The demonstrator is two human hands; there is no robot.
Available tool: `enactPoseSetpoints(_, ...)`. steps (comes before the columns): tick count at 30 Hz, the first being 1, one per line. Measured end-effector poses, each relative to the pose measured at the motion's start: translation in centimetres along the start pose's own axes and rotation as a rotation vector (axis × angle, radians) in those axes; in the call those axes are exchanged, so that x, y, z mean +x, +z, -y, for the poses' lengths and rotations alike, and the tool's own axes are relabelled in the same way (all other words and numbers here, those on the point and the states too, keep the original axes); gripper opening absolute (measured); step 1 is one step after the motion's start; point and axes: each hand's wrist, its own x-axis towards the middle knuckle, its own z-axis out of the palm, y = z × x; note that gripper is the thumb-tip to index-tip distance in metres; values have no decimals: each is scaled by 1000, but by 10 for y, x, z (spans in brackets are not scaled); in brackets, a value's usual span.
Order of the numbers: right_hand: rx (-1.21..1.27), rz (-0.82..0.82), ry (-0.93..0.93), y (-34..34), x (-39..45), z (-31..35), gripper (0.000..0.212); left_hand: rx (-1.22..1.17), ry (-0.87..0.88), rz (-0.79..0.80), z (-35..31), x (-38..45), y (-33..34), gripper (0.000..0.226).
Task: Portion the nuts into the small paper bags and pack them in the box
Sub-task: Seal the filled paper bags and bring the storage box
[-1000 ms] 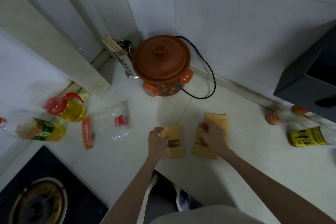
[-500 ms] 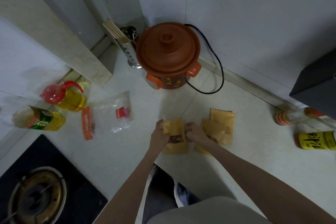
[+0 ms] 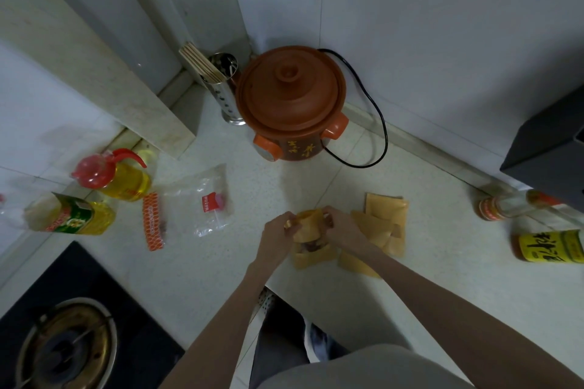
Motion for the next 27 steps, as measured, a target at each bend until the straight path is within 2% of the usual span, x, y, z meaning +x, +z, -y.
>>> enactPoseSetpoints(6, -5, -175, -195, -32, -13, 26, 24, 53, 227, -79, -34, -4, -26, 4)
enactPoseSetpoints(10, -110, -284, -344, -65, -30, 52, 15, 131, 386, -113, -69, -8, -51, 9)
enactPoseSetpoints(17, -184, -479, -462, -111, -76, 90, 9, 227, 657, -204, -138, -30, -79, 32)
enactPoseSetpoints(19, -226, -534, -486, -121, -93, 102, 4, 204, 757, -229, -158, -38, -83, 24)
enactPoseSetpoints(23, -307, -642, -576, -140, -128, 122, 7, 203, 935, -293, -194, -55, -87, 4)
enactPoseSetpoints(27, -325, -754, -596, -147, -163, 134, 26, 224, 1059, -316, -220, -70, -95, 4)
